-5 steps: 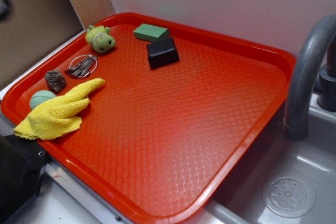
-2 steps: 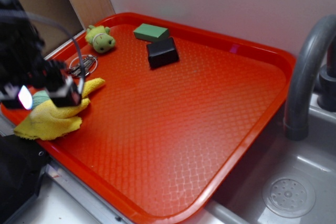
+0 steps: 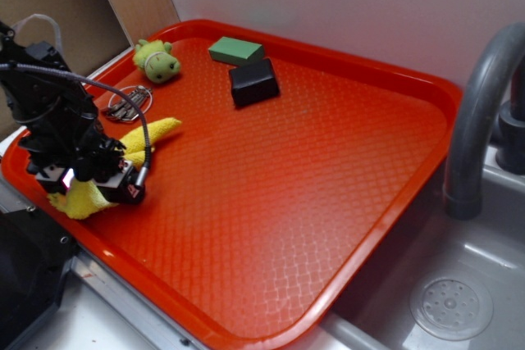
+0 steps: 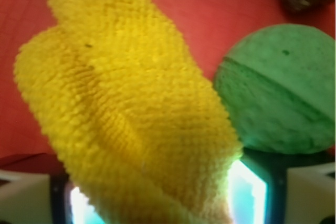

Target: Grab the yellow cloth.

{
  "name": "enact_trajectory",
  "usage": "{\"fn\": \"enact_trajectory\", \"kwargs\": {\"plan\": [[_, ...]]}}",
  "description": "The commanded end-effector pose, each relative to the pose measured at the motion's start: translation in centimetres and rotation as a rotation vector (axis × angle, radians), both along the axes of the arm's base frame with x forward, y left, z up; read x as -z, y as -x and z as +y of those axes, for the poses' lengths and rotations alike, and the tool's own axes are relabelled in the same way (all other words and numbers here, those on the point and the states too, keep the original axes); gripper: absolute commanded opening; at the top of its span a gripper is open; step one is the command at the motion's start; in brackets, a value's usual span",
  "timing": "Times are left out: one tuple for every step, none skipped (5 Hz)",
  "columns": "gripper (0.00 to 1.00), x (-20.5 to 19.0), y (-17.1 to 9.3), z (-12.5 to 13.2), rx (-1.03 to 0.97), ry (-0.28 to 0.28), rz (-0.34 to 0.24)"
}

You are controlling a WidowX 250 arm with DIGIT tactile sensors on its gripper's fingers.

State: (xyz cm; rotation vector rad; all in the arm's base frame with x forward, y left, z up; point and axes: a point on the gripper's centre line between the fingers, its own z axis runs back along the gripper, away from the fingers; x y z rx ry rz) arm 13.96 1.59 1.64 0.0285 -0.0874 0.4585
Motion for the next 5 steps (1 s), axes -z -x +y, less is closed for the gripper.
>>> {"fn": "enact_trajectory", "kwargs": {"plan": [[0.00,-3.8,-1.1,0.2,0.052,-0.067,-0.019],[0.00,-8.9,-3.4,-0.6,0.177,0.005,-0.067],[0.00,-14.0,-6.1,-2.4,0.283,-0.056,-0.133],[0.00,-19.0,-7.3,-4.0,0.362,-0.031,-0.122],[0.00,-23.9,-7.2,-4.7,0.388,-0.033,-0.088]]}}
